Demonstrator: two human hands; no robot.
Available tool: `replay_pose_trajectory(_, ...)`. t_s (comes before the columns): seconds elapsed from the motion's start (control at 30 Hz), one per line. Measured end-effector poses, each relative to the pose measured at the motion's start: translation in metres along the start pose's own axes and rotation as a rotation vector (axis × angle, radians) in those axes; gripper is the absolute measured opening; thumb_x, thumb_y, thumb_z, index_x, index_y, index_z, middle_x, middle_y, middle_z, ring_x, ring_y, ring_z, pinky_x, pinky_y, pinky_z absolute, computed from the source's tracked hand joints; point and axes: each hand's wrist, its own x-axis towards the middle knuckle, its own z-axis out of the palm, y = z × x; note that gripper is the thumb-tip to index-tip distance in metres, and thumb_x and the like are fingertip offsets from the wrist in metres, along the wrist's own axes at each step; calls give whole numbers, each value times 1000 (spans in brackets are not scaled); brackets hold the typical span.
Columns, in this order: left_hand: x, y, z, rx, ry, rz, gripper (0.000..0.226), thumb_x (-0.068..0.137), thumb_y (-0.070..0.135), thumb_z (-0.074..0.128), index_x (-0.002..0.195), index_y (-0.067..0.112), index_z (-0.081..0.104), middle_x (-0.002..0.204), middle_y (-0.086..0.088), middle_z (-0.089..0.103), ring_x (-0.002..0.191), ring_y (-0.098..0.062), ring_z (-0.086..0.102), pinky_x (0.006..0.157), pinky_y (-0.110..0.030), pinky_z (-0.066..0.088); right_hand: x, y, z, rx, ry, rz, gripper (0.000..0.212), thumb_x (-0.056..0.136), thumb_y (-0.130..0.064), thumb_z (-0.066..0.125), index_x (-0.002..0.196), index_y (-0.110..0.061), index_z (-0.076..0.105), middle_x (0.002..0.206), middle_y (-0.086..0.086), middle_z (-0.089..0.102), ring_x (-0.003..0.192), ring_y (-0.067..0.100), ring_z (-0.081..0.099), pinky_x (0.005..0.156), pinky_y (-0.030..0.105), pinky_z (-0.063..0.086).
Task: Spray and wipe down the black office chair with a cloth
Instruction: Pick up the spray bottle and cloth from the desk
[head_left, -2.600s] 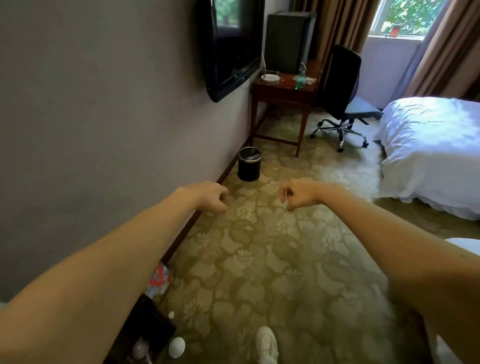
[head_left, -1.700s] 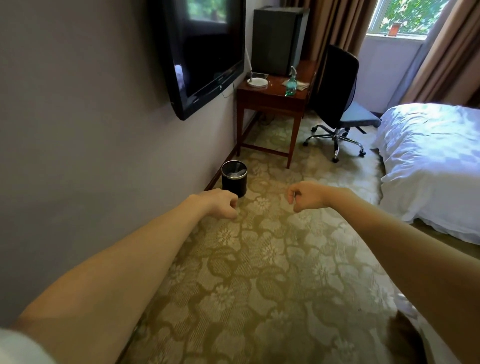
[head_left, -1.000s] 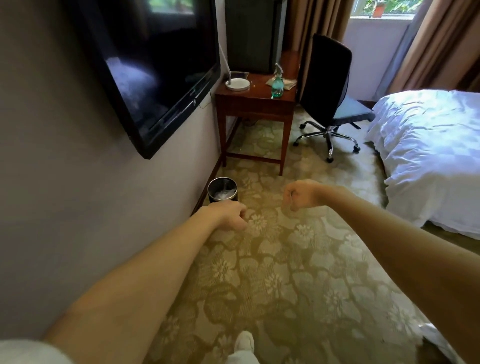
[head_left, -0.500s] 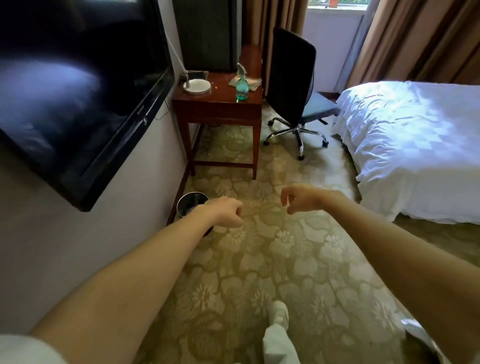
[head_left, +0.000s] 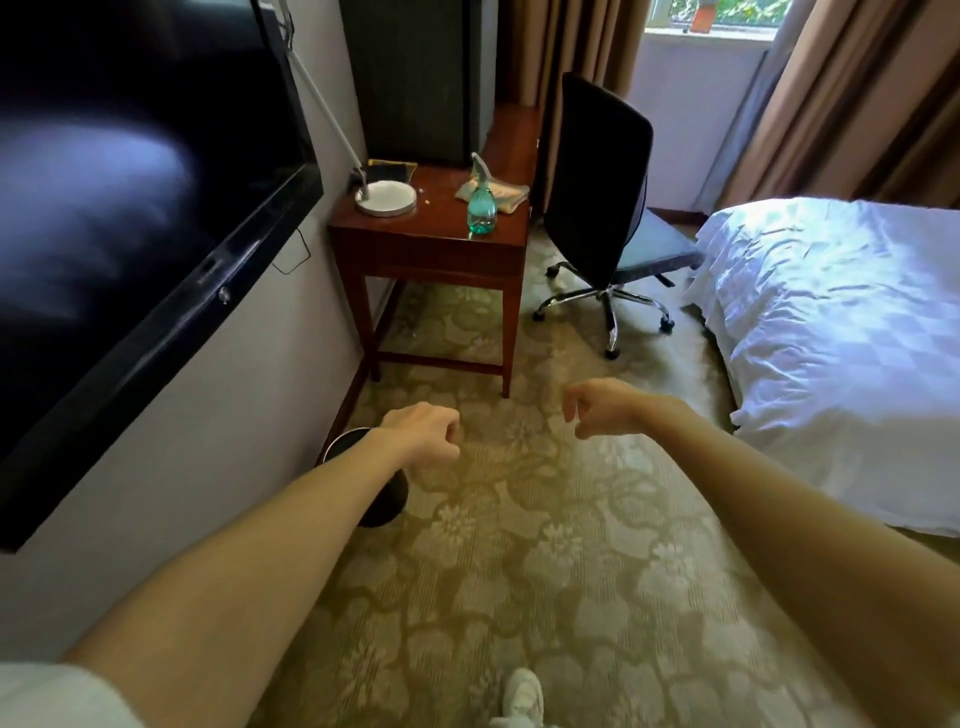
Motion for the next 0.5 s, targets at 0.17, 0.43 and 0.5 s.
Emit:
replay_pose_trajectory(0.17,55,1,-30,-13,43,-13,9,84,31,52,91,25,52,97,5,57,88,-17,53,66,-31,38,52,29,-38,-53,1,1,31,83,-16,67,113,-15,58,99,-1,52,92,18,50,78,30,46)
replay_pose_trajectory(0.43,147,-19,-56,-27,14,-20,10,83,29,52,93,24,52,92,5,57,80,-15,53,59,-29,34,146,55,-73,-59,-38,-16,27,83,-16,61,110,-17,59,110,3,60,103,23,56,83,33,48)
replay_pose_trajectory(0.5,178,-29,-65,-19,0,-15,11,83,29,52,93,25,52,93,5,57,81,-15,53,60,-28,35,172,61,-82,-93,-65,-8,30,85,-18,60,114,-15,58,117,7,60,106,25,55,86,34,48)
